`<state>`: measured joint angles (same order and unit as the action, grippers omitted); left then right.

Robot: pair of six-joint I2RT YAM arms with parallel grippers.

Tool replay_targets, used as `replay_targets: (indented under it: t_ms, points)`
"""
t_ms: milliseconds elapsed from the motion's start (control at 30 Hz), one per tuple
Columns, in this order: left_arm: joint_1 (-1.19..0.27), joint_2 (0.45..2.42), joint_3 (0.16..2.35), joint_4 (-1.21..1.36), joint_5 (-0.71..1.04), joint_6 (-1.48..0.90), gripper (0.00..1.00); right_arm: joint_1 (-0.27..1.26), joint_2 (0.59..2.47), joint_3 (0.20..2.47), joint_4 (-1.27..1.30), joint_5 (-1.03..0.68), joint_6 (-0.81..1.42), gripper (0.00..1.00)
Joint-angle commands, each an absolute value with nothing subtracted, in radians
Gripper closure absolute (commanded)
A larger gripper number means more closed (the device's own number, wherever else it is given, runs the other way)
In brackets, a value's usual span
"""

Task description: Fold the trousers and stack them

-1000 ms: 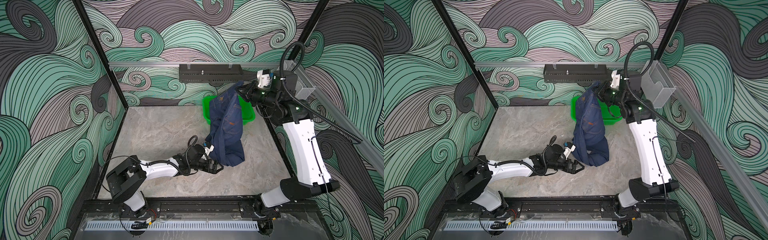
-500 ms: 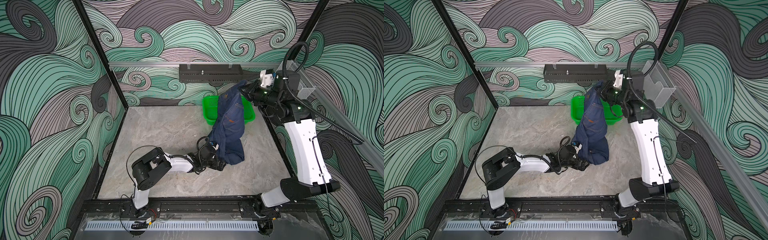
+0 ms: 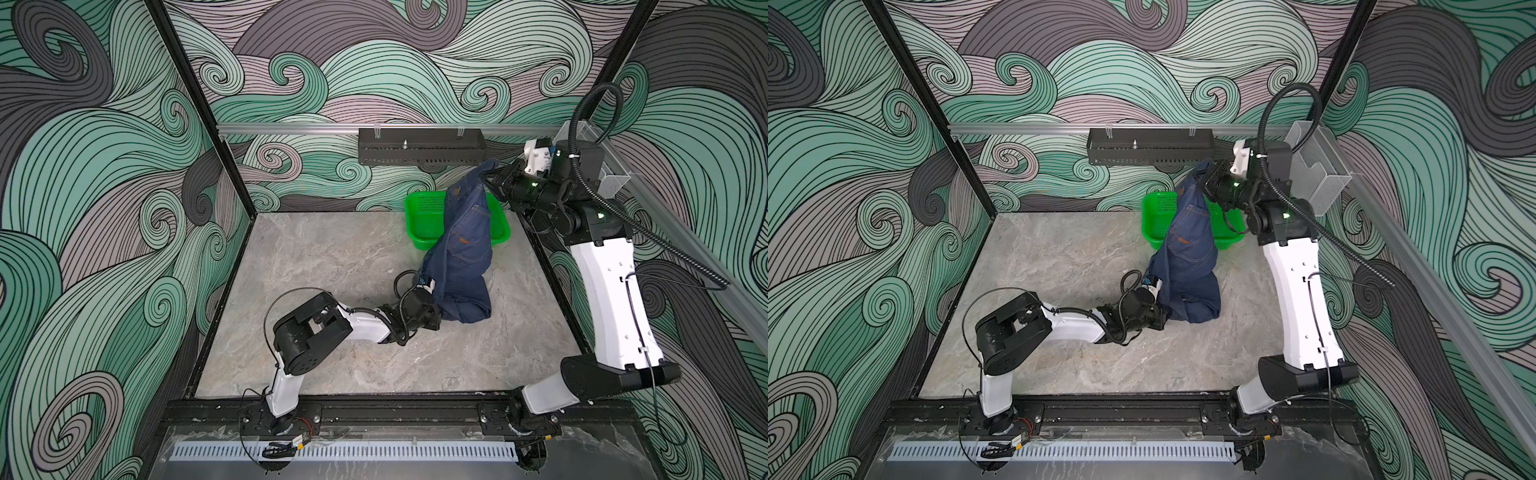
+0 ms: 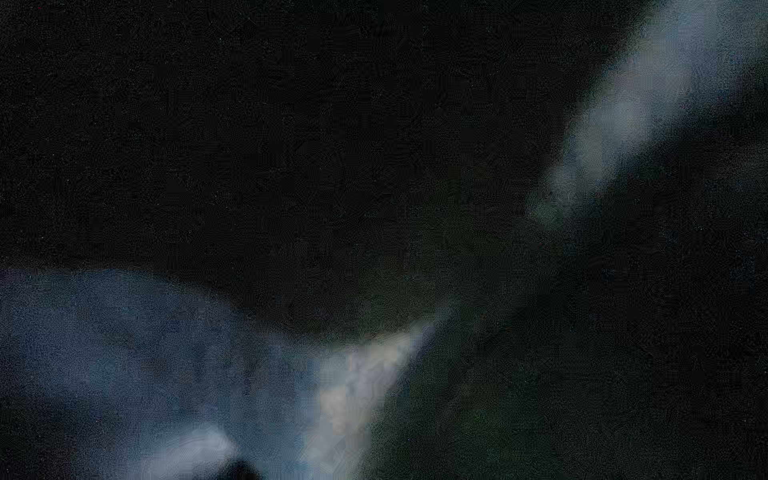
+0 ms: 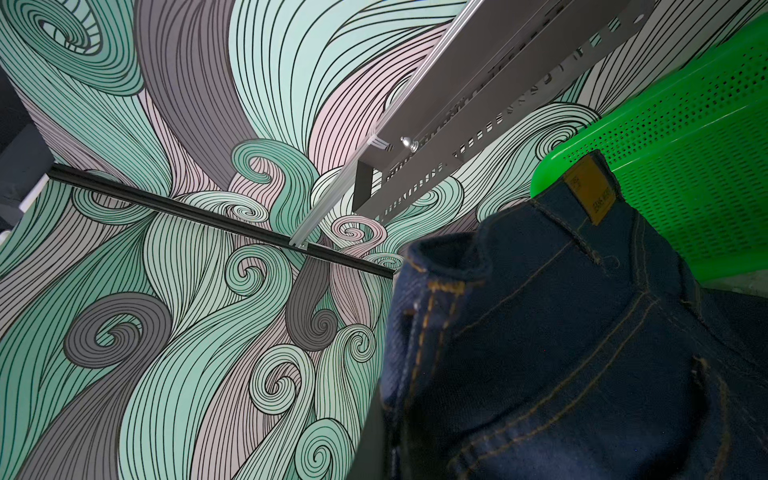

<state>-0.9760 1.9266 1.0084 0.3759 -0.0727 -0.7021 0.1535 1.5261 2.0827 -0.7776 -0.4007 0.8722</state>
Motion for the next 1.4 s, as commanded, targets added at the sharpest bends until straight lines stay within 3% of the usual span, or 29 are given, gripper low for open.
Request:
replay_targets:
  t_ms: [0,200,400,633,867,1167,1267,1333,1367]
  points:
    - [-0.906,1.764,0.924,0.313,-0.240,-0.677,0.99,0.129,1.470,2.085,-0.732,-0.412,0.876,1.00]
    - [-0.726,1.367,0.952,-0.055,-0.313,-0.384,1.00,0.114,1.433,2.022,-0.719,-0.406,0.882,1.00]
    - [-0.553,1.197,1.182,-0.311,-0.320,-0.045,1.00,0.113,1.386,1.854,-0.630,-0.400,0.922,1.00]
    - [-0.470,1.294,1.492,-0.511,-0.479,0.335,1.00,0.108,1.310,1.647,-0.596,-0.332,0.915,1.00]
    - [-0.378,1.392,1.526,-0.504,-0.505,0.548,1.00,0.049,1.245,1.506,-0.613,-0.225,0.883,1.00]
    - [-0.420,1.462,1.505,-0.606,-0.387,0.496,1.00,-0.031,1.175,1.390,-0.676,-0.115,0.800,1.00]
    - [-0.456,1.431,1.455,-0.676,-0.343,0.422,0.91,-0.064,1.149,1.314,-0.676,-0.113,0.791,1.00]
    - [-0.468,1.402,1.440,-0.746,-0.335,0.333,0.77,-0.078,1.129,1.264,-0.675,-0.107,0.778,1.00]
    - [-0.468,1.384,1.438,-0.797,-0.321,0.272,0.63,-0.085,1.116,1.238,-0.675,-0.101,0.773,1.00]
